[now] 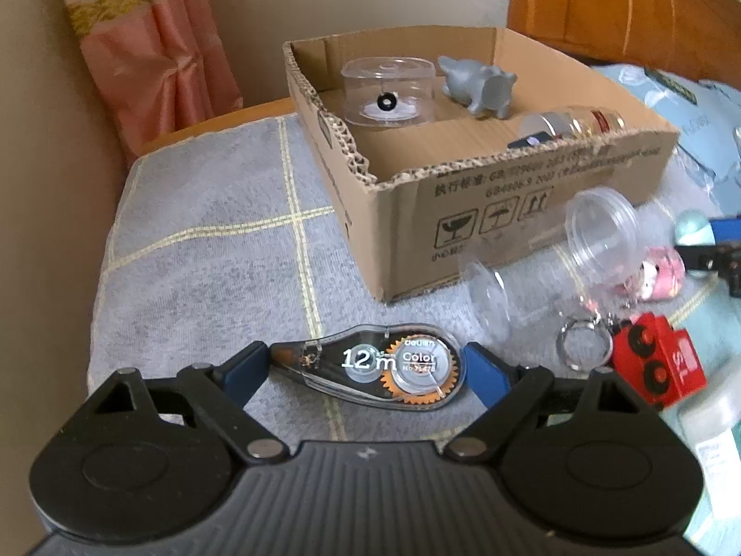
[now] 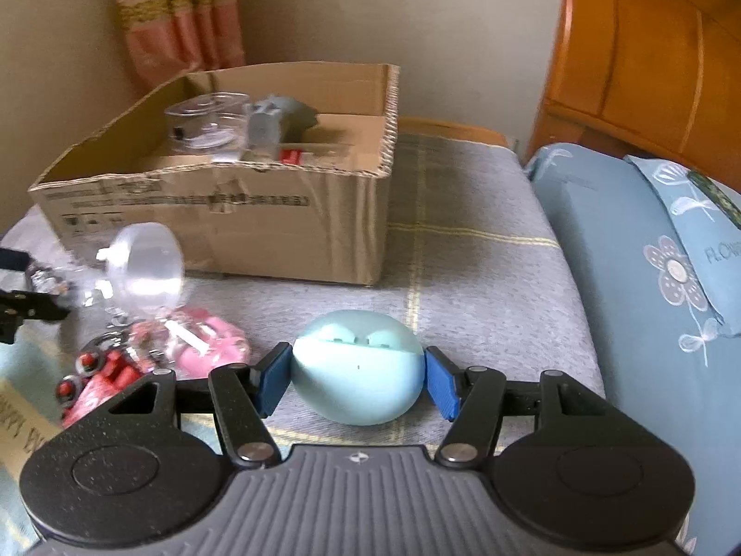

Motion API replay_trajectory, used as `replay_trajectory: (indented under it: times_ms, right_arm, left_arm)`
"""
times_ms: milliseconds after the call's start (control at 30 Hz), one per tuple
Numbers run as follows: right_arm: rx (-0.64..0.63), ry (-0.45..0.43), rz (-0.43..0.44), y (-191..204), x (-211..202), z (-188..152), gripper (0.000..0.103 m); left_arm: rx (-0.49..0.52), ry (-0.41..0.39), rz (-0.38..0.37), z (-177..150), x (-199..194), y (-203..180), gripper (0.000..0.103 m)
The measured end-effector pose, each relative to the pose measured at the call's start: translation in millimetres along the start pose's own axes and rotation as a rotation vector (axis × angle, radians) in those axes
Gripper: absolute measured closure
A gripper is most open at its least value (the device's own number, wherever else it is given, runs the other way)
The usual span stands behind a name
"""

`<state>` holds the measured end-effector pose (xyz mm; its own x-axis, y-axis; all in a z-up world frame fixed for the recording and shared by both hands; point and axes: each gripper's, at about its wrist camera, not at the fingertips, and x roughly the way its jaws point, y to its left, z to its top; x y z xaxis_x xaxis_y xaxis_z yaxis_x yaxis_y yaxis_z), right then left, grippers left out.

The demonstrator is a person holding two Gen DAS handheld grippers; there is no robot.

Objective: Organize rigid objects
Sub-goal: 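Carry the mint-green case and tape dispenser into the box and open both tools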

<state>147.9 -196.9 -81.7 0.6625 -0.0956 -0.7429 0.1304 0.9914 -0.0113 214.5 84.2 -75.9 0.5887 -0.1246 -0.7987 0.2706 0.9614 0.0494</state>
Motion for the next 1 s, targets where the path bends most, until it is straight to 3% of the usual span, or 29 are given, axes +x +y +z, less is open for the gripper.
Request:
replay_trajectory:
  times_ms: [433, 700, 1000]
  right_arm:
    - [-0.1, -0.008, 0.042, 3, -16, 11, 0.037]
    - [-0.165, -0.018, 0.113, 2, -36, 27, 0.037]
    - [-0.206, -0.049, 0.179, 3, -58, 52, 0.037]
  left_arm:
    - [0.048, 0.008, -0.024, 3, -26, -2, 0.014]
    - [0.101, 0.002, -0.049, 14, -60, -11, 0.014]
    - [0.145, -0.053, -0.077, 38, -90, -28, 0.014]
